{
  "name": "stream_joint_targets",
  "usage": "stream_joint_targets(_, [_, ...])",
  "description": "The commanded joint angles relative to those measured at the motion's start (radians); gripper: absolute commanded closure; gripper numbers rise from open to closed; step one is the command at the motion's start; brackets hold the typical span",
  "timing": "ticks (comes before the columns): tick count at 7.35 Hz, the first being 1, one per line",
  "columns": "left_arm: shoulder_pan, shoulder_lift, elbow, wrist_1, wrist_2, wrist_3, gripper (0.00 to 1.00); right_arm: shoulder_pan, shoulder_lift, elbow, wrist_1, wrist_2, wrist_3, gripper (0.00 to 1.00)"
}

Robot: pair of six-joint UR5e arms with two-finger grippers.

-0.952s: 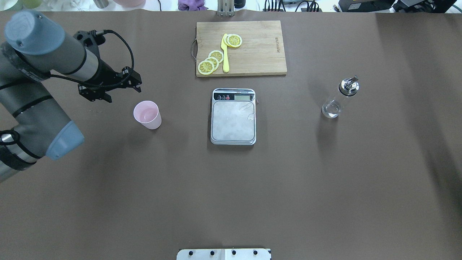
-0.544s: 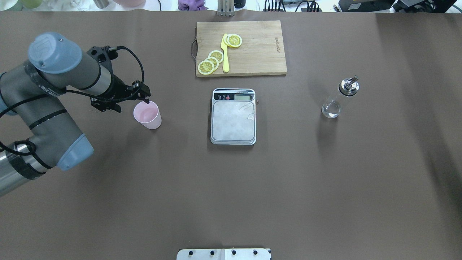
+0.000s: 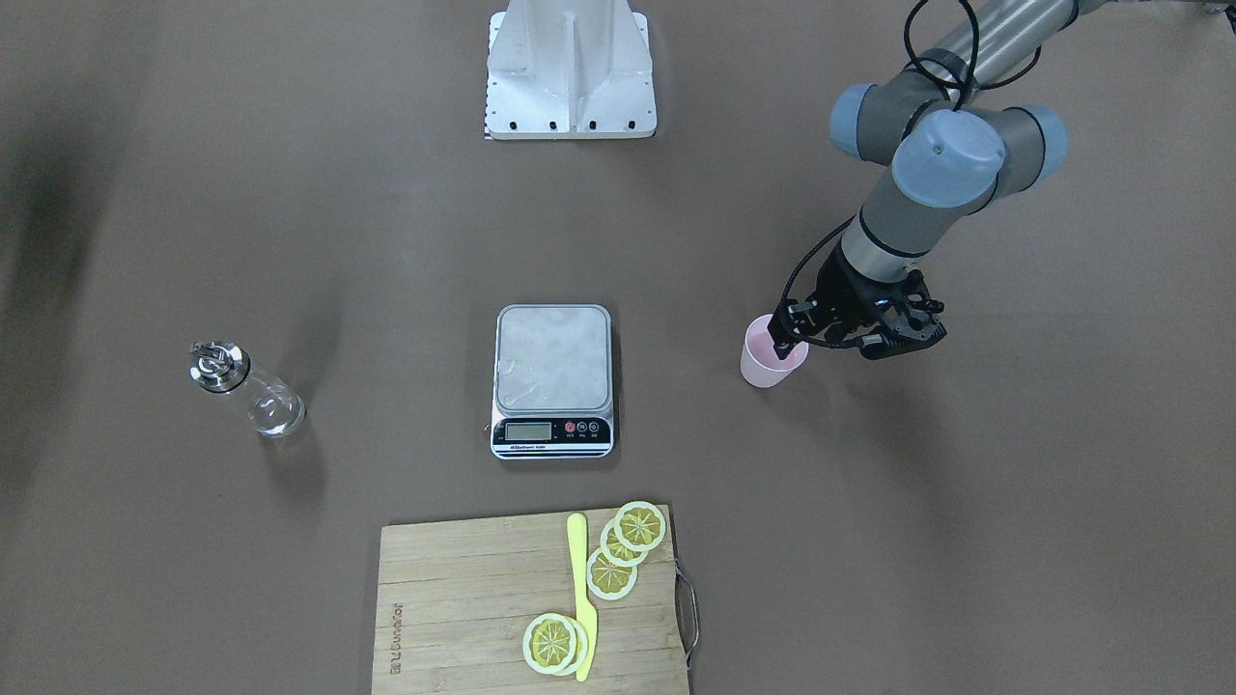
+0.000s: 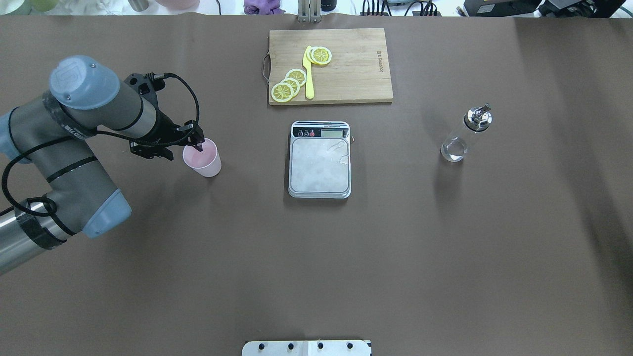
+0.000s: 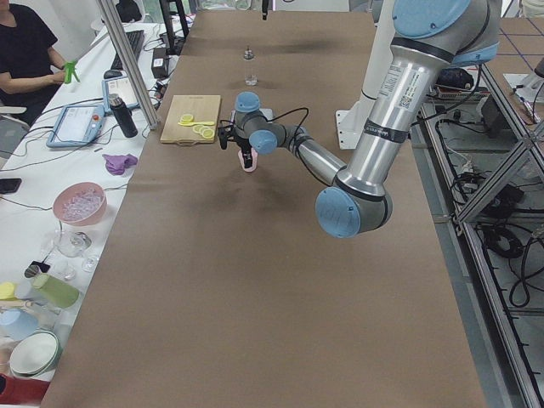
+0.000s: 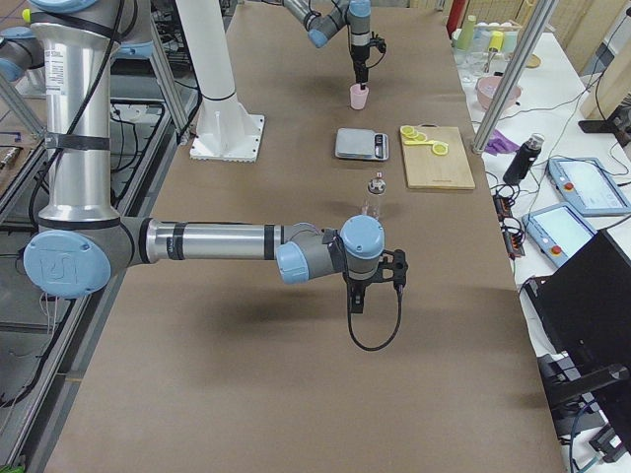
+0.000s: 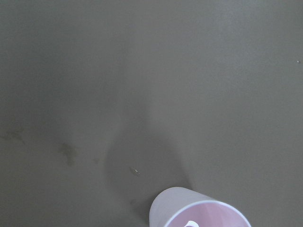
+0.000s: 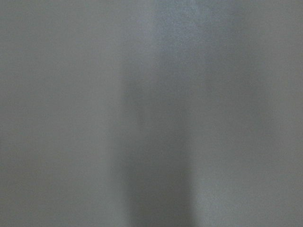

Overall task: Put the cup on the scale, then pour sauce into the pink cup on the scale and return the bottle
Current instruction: 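Reach the left gripper to the pink cup and grasp it, then lift the pink cup with the left gripper and lower it onto the scale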

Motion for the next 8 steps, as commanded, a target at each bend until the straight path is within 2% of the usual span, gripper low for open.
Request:
stream_joint_targets(1, [0.007, 0.000, 0.002, 0.000, -0.002, -0.002, 0.47, 0.000, 0.001, -0.003, 0.000, 0.001, 0.000, 0.00])
stream_joint_targets(4, [0.007, 0.000, -0.013, 0.009, -0.014, 0.001, 1.00, 0.000, -0.001, -0.004, 0.000, -0.001, 0.000, 0.00])
stream_joint_targets(5, [-0.011, 0.032, -0.065, 0.026, -0.072, 0.001, 1.00, 0.000, -0.001, -0.006, 0.000, -0.002, 0.000, 0.00])
stream_joint_targets(6, [-0.076, 0.061, -0.120, 0.041, -0.124, 0.001, 1.00, 0.000, 0.001, -0.007, 0.000, -0.002, 0.000, 0.00])
stream_joint_targets(7, [-0.135, 0.037, -0.134, 0.128, -0.185, 0.001, 1.00, 0.000, 0.004, -0.006, -0.002, 0.001, 0.000, 0.00])
stream_joint_targets(8, [-0.138, -0.030, -0.134, 0.215, -0.186, -0.005, 1.00, 0.000, 0.002, -0.006, -0.002, 0.002, 0.000, 0.00])
